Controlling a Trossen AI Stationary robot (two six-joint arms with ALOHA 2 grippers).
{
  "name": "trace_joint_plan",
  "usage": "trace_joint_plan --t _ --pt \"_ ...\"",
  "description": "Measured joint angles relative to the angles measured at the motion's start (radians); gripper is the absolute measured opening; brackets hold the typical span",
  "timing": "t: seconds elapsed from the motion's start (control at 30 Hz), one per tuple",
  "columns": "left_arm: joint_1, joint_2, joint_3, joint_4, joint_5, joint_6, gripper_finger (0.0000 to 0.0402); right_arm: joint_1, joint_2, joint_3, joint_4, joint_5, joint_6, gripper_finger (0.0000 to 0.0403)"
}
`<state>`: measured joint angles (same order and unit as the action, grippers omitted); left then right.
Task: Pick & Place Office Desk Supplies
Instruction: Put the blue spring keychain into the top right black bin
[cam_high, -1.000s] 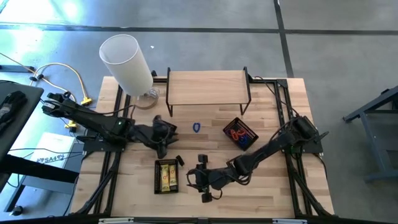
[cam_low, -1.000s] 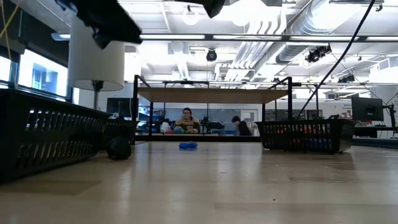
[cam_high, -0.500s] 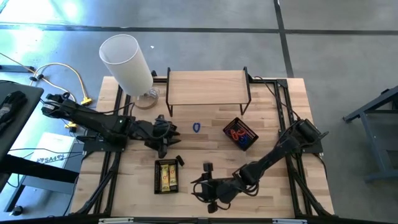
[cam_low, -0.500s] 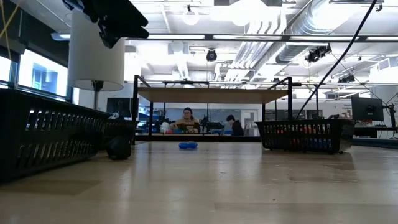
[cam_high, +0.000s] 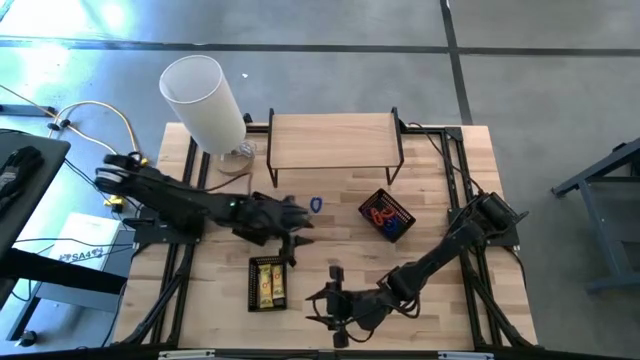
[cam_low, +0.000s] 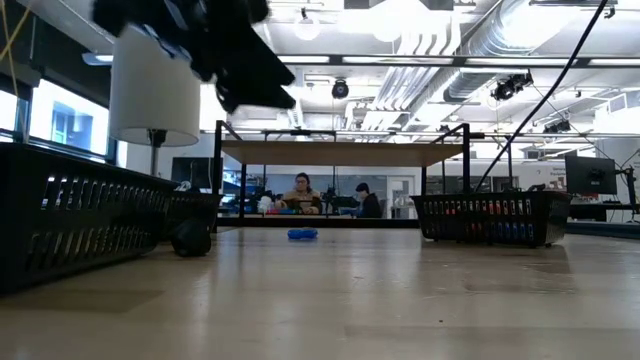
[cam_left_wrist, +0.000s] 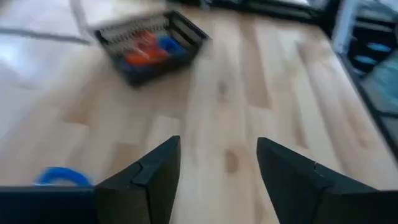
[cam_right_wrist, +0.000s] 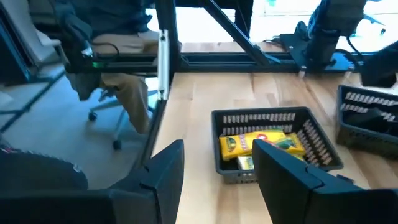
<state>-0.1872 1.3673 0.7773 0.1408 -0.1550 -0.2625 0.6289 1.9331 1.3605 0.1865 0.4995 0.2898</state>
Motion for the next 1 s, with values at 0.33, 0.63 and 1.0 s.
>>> trace_joint_plan --t 0.33,0.63,1.0 --pt "0.097 0.191 0.223 -0.295 0.223 0.087 0.0205 0.106 0.0 0.0 0.19 0.123 -0.226 0.0178" --pt "0.168 0.276 0.402 -0.549 0.203 0.1 0.0205 0.151 0.0 0.0 0.185 0.181 -0.205 0.0178" --pt "0.298 0.288 0.409 -0.631 0.23 -0.153 0.0204 0.173 0.0 0.0 0.143 0.176 -0.177 0.0178"
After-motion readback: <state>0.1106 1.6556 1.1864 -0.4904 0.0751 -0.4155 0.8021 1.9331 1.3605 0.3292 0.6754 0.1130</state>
